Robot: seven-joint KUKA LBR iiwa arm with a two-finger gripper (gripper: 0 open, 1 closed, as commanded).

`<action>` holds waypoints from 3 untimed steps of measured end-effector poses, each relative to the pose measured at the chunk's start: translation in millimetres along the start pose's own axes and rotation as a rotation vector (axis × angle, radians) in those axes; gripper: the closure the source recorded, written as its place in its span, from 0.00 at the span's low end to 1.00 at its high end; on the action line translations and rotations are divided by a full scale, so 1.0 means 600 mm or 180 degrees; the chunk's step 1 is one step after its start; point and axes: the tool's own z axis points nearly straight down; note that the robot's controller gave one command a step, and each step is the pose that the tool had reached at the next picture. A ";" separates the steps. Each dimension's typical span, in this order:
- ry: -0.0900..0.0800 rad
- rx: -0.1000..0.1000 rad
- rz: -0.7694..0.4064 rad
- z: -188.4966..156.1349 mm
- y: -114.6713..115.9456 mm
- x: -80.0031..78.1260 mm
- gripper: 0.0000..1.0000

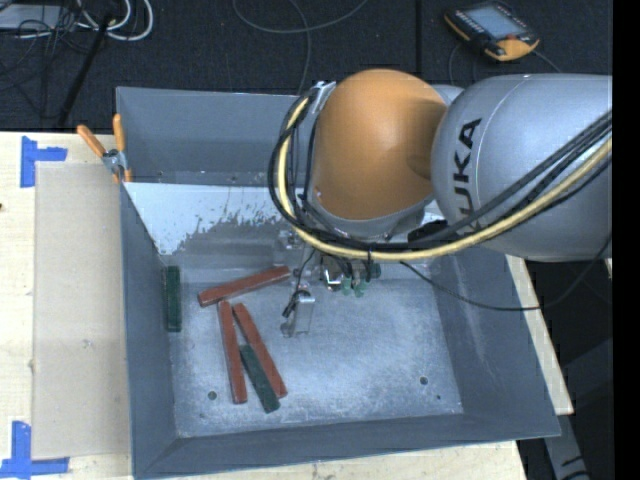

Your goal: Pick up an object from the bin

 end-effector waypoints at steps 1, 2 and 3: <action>-0.0025 -0.0004 0.0011 -0.008 -0.001 -0.002 0.00; -0.0061 -0.0007 -0.0014 0.056 0.054 -0.028 0.00; -0.0008 0.0000 -0.0541 0.103 0.094 -0.054 0.00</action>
Offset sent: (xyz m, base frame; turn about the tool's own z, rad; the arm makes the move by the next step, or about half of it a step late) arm 0.0286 0.0797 -0.0962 -0.0214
